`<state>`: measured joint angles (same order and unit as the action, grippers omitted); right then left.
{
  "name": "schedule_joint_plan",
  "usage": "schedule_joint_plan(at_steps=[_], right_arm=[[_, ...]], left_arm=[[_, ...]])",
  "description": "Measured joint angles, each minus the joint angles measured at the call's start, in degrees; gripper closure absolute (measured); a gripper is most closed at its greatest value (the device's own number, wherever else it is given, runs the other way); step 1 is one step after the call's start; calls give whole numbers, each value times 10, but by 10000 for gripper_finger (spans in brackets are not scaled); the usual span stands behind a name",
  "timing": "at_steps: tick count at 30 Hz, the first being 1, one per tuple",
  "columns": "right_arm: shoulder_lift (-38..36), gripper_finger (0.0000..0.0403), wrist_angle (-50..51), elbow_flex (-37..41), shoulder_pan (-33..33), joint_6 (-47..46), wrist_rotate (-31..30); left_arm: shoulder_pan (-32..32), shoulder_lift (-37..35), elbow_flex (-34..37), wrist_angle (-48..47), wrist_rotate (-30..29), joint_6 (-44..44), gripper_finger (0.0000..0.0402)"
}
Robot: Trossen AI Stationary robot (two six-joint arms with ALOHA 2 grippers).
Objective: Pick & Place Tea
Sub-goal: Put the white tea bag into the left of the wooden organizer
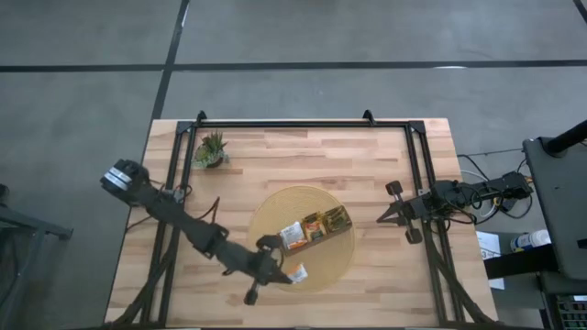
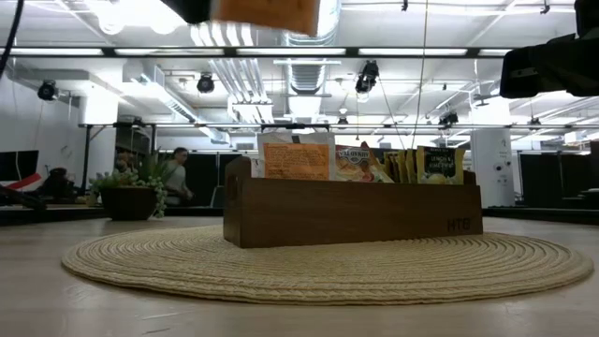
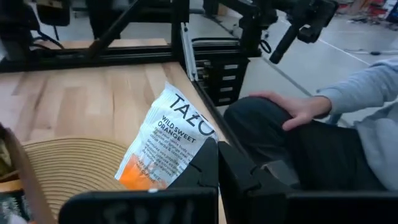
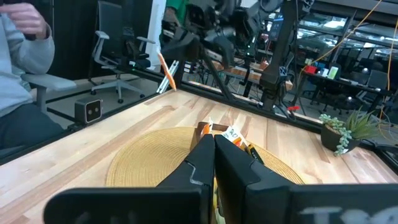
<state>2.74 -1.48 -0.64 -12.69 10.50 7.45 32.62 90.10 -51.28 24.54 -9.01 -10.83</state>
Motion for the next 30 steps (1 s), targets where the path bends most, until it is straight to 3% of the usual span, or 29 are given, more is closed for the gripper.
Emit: schedule_joint_plan(at_steps=[8, 16, 30], right_arm=[[0, 394, 0, 0, 0, 0, 0], [0, 394, 0, 0, 0, 0, 0], [0, 394, 0, 0, 0, 0, 0]], left_arm=[[-77, 3, 43, 54, 81, 4, 401], [-131, 22, 65, 77, 125, -4, 401], [-162, 57, 66, 44, 129, -9, 401]])
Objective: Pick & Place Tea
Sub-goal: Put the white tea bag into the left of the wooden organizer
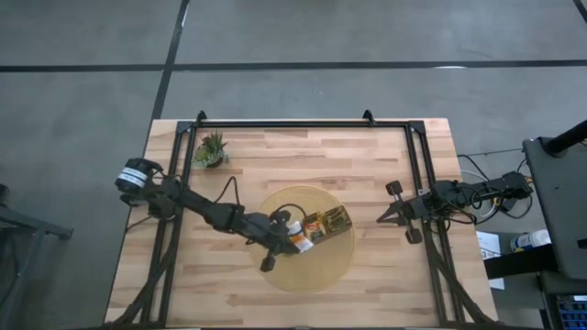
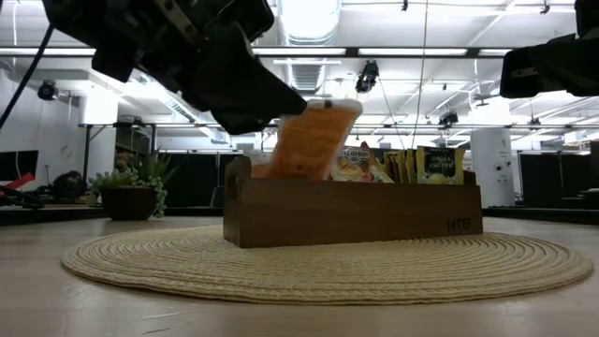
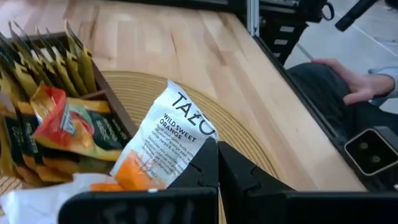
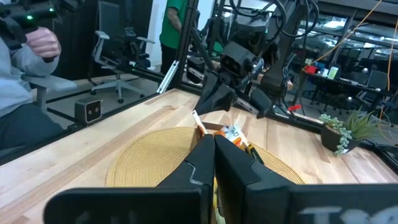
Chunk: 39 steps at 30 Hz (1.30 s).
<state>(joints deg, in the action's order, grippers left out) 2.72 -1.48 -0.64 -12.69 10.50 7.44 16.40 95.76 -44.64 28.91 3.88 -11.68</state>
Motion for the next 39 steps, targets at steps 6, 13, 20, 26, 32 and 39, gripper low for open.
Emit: schedule_joint_plan(at_steps=[6, 13, 20, 26, 32, 39], right_arm=[[0, 394, 0, 0, 0, 0, 0], [0, 394, 0, 0, 0, 0, 0], [0, 394, 0, 0, 0, 0, 0], [0, 394, 0, 0, 0, 0, 0], [0, 394, 0, 0, 0, 0, 0], [0, 394, 0, 0, 0, 0, 0]], left_arm=[[-2, -3, 0, -24, -1, -4, 402], [-2, -3, 0, -29, 0, -9, 402], [-1, -14, 0, -27, 27, -35, 401], [-2, -15, 2, -29, 27, -49, 401], [-22, -15, 42, 35, 12, -80, 401], [-48, -26, 113, 158, 41, -112, 401]])
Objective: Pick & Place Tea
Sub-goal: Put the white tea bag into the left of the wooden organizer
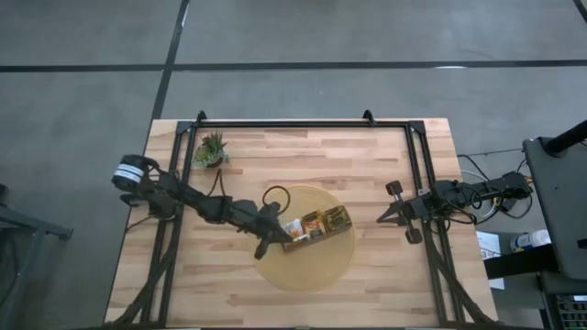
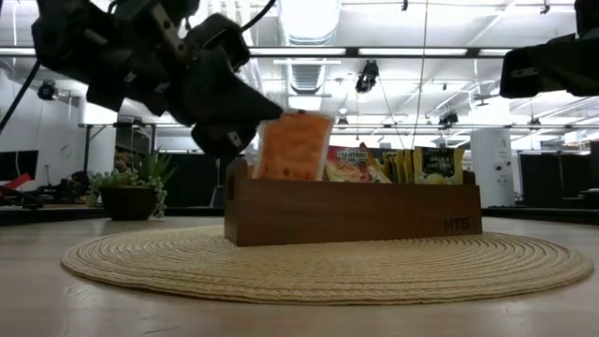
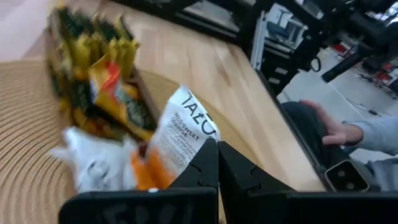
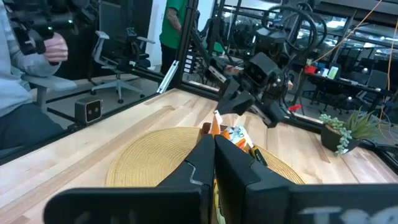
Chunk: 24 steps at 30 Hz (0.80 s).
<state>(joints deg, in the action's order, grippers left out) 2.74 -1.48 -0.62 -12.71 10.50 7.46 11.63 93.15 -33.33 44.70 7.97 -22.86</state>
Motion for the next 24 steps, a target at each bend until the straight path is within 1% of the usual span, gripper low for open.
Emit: schedule_joint_plan(at_steps=[5, 13, 17, 19, 24], right_arm=[[0, 394, 0, 0, 0, 0, 0], [0, 394, 0, 0, 0, 0, 0], [0, 394, 0, 0, 0, 0, 0], [0, 394, 0, 0, 0, 0, 0], [0, 394, 0, 0, 0, 0, 0]], left_arm=[[-4, -7, 28, 4, -1, 0, 401], [-4, -7, 39, -7, -8, 4, 401], [-4, -7, 39, -16, -42, 3, 401], [-4, -7, 39, -16, -55, 4, 397], [-3, -7, 39, -16, -56, 20, 372]])
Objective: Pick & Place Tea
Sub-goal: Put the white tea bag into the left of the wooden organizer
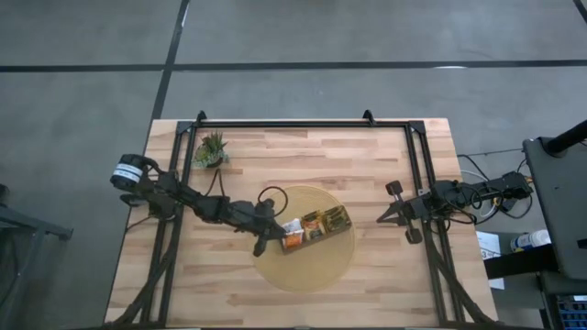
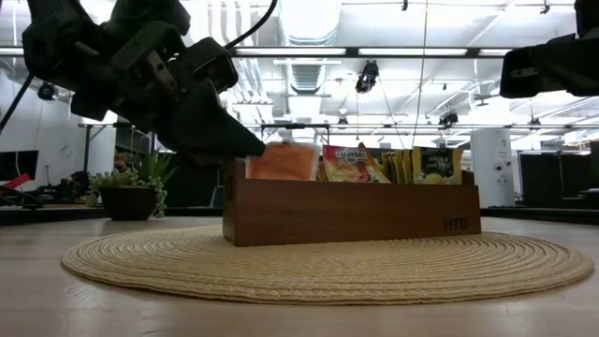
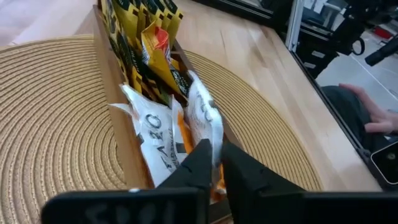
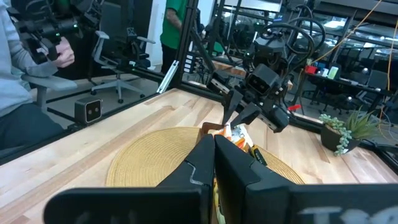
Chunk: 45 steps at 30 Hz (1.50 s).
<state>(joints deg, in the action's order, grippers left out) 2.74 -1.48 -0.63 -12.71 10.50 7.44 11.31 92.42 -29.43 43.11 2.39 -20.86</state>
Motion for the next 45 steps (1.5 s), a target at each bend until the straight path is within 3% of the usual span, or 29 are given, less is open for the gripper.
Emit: schedule_joint_plan(at_steps=[13, 27, 45], right_arm=[[0, 394, 0, 0, 0, 0, 0], [0, 394, 0, 0, 0, 0, 0], [0, 394, 0, 0, 0, 0, 0]], left_arm=[[0, -19, 0, 1, 0, -19, 284], [2, -53, 0, -42, -1, -49, 322], [11, -52, -5, -65, -29, -59, 323]])
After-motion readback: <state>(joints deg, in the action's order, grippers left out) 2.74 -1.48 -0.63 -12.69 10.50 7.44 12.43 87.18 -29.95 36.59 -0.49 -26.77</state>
